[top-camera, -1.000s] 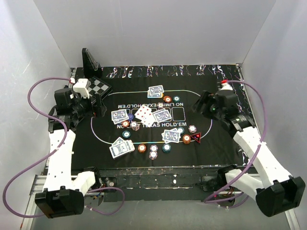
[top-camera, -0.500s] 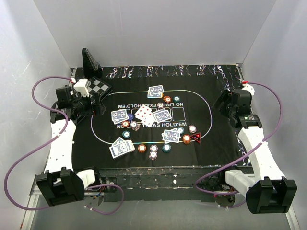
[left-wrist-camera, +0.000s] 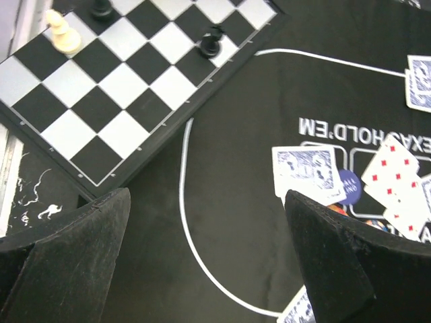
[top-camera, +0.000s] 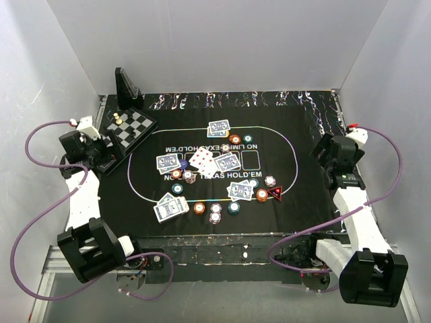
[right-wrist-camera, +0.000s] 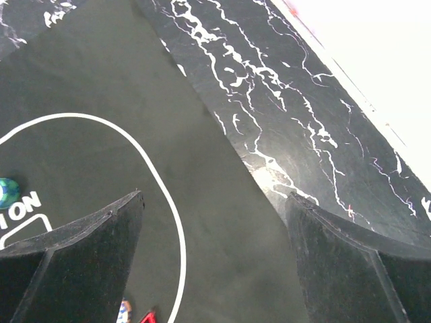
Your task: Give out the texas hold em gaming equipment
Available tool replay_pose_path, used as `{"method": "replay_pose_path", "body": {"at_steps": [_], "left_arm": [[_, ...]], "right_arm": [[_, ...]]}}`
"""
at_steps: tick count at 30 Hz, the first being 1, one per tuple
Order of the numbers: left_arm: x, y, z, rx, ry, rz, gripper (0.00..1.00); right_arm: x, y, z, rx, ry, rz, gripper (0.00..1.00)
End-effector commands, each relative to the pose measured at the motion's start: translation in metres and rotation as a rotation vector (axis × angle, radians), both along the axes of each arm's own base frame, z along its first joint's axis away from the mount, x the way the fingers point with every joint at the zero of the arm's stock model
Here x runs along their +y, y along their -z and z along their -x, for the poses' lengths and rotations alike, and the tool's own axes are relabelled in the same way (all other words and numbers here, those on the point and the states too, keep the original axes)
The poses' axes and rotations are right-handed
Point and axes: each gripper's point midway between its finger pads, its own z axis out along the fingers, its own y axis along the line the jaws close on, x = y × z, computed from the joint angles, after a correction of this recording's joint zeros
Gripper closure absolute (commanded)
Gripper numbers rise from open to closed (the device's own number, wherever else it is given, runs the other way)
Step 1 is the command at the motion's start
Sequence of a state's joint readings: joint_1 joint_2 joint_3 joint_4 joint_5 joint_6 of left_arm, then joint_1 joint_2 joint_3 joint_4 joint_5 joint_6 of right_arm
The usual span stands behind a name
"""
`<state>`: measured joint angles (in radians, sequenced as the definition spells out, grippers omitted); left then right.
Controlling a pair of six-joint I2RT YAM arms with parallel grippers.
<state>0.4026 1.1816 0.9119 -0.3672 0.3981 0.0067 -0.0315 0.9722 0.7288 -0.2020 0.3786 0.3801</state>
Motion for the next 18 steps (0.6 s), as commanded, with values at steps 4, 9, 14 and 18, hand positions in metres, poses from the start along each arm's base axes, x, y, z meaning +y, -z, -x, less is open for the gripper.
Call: {"method": "replay_pose_path", "body": {"at_steps": [4,9,14,18], "left_arm": [[0.011,0.012,-0.006,-0.099,-0.042,-0.007,0.0],[0.009,0.021,-0.01,-0.185,-0.059,0.018,0.0],[-0.025,0.024,-0.015,-0.388,0.131,0.052,0.0],[-0.045,0.041,-0.027,-0.407,0.173,0.031,0.0]], "right_arm": [[-0.012,0.001,-0.013,-0.15,-0.02,0.125,0.07],[-0.01,0.012,-0.025,-0.176,-0.045,0.142,0.07],[-0.003,0.026,-0.035,-0.207,-0.086,0.131,0.07],[-0.001,0.035,-0.041,-0.211,-0.097,0.122,0.07]]}}
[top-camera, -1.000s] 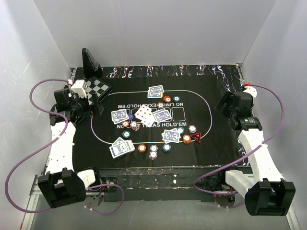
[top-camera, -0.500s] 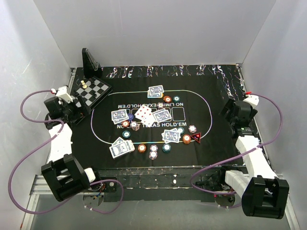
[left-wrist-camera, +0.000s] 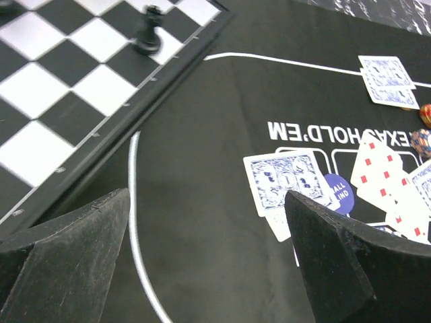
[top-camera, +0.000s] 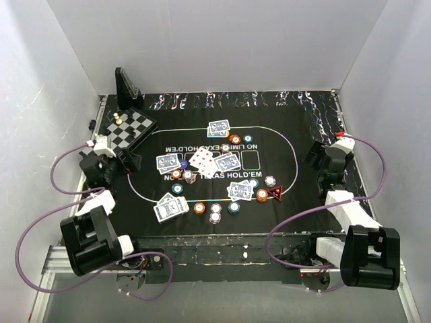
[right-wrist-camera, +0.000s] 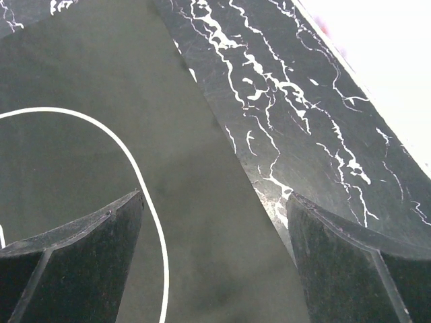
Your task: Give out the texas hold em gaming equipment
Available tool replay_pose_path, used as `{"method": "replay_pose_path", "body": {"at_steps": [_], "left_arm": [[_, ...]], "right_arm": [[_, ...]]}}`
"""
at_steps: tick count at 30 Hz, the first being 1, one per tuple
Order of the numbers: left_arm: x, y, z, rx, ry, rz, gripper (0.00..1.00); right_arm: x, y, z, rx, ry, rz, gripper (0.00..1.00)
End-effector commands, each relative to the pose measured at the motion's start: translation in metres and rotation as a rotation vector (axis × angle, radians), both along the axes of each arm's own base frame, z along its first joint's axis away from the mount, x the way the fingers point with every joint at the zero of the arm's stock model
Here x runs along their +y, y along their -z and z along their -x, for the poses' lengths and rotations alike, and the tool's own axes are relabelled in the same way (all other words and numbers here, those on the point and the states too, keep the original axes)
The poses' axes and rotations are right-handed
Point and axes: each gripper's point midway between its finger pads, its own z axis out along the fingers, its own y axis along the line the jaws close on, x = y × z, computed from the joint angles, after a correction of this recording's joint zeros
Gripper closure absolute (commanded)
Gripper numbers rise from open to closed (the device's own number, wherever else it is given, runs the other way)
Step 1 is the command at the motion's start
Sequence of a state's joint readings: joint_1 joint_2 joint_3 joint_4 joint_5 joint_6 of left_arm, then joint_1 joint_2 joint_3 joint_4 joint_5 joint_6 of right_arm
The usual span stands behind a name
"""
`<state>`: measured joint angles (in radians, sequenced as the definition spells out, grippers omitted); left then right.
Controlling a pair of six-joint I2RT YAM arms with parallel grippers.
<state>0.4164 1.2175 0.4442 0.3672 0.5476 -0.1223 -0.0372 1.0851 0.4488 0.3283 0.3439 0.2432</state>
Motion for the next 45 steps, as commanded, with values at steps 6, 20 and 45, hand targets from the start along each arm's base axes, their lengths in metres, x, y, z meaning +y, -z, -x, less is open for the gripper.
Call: {"method": "replay_pose_path", "body": {"at_steps": [6,20,45], "left_arm": [[-0.03,-0.006,-0.032,-0.199,0.031,-0.09,0.0],[-0.026,0.008,-0.027,-0.213,-0.15,-0.193,0.0],[-0.048,0.022,-0.041,-0.174,-0.04,-0.251,0.0]], "right_arm": [[0.001,-0.013,-0.018,-0.116,-0.036,0.035,0.06],[-0.006,-0.012,-0.014,-0.169,0.003,0.061,0.05],[0.019,0.017,-0.022,-0.198,-0.168,0.094,0.04]]}}
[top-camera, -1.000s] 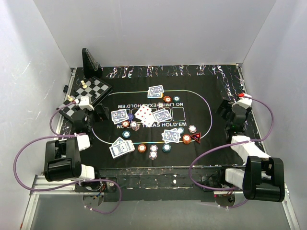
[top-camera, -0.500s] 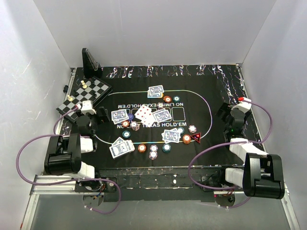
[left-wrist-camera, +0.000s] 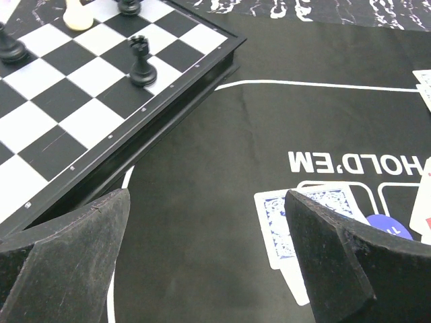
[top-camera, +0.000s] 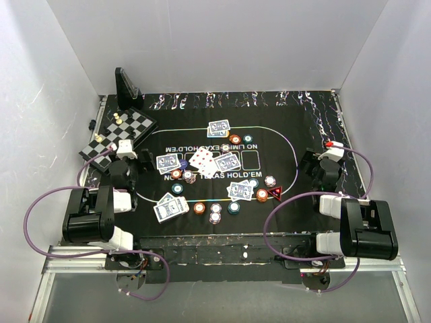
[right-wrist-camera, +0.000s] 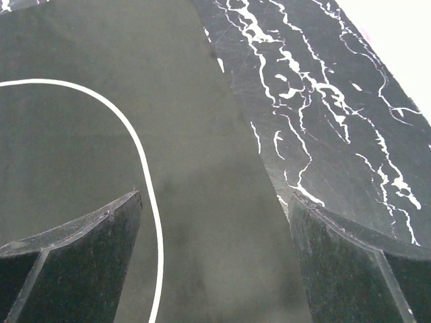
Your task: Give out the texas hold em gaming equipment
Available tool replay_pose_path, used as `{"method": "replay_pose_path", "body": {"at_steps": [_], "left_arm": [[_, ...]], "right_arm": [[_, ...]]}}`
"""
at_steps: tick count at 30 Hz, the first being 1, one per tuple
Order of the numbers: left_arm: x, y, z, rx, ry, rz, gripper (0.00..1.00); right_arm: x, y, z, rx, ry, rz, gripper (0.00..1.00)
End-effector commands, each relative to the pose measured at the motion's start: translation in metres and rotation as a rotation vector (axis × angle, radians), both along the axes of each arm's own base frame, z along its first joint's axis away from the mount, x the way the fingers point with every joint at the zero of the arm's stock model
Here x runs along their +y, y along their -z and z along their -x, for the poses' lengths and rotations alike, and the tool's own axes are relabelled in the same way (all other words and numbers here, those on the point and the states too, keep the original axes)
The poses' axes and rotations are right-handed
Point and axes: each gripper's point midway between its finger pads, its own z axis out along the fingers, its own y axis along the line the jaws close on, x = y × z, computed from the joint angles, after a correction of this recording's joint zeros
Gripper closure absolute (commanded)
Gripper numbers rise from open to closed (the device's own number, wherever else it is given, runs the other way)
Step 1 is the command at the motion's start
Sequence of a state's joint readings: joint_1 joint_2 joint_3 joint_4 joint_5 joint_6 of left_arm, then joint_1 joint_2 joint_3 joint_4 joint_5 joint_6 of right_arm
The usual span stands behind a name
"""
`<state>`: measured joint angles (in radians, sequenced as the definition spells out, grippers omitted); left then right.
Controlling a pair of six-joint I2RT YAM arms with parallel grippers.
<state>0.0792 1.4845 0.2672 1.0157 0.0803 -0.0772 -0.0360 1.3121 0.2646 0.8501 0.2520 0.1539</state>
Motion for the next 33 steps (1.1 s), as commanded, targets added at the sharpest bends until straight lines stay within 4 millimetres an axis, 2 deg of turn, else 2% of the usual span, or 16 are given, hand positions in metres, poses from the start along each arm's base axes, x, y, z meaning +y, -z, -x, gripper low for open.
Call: {"method": "replay_pose_path", "body": {"at_steps": [1,33], "left_arm": [[-0.012,-0.0067,-0.0113,-0.001,0.061,-0.053,0.0],[-0.0125,-0.0078,-0.0098,-0.009,0.062,-0.05,0.0]], "right_arm": [[0.0064,-0.0246,-0.0109,-0.122,-0.051,0.035,0.04],[0.0082,-0.0261,-0.0099,-0.132,-0.062,0.037,0.04]]}}
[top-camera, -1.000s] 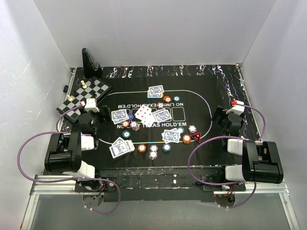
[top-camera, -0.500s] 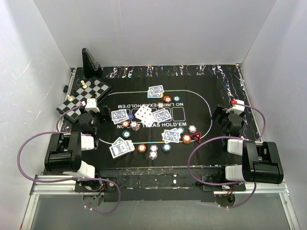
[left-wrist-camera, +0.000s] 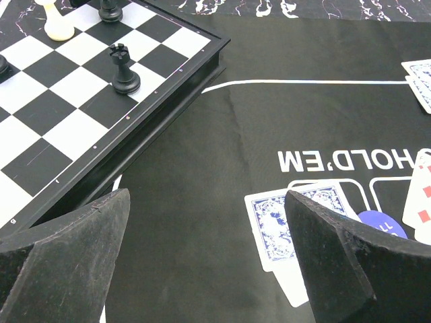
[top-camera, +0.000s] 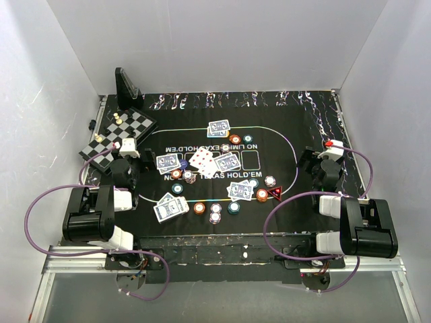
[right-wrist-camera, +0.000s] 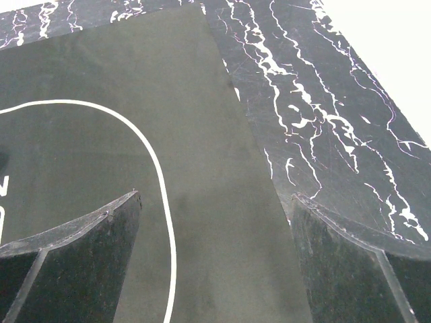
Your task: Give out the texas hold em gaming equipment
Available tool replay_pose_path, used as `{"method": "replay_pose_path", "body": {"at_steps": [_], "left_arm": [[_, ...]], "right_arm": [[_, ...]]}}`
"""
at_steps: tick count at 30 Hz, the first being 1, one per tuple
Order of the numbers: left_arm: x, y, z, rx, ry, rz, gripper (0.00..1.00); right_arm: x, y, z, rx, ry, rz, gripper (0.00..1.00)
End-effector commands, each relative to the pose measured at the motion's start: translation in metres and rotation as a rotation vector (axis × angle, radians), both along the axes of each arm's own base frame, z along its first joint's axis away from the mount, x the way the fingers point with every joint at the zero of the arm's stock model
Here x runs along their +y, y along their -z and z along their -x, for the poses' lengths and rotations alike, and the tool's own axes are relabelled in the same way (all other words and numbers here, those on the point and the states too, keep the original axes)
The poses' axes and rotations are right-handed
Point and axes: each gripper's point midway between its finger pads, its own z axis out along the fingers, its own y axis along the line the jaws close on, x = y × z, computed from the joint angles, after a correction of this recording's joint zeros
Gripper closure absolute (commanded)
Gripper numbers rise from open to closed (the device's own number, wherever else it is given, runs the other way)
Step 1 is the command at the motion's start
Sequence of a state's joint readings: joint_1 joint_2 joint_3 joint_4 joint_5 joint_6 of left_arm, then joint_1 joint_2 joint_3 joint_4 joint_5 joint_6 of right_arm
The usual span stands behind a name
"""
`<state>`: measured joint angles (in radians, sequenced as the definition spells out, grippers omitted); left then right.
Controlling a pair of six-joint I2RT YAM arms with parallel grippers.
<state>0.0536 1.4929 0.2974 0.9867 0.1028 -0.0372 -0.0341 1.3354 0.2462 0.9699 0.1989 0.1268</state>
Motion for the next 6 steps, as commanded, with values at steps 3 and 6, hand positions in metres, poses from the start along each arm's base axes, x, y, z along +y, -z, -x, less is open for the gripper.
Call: {"method": "replay_pose_path", "body": {"at_steps": [3,6], "left_arm": [[-0.0005,-0.0054,-0.004,-0.01,0.007,-0.017,0.0],[-0.001,-0.0074,-0.0026,-0.021,0.008,-0.013,0.0]], "right_arm": [[-0.0004,-0.0149,-0.0035,-0.063,-0.002,0.017,0.04],[-0.0004,-0.0139,-0.003,-0.06,-0.002,0.018,0.03]]}}
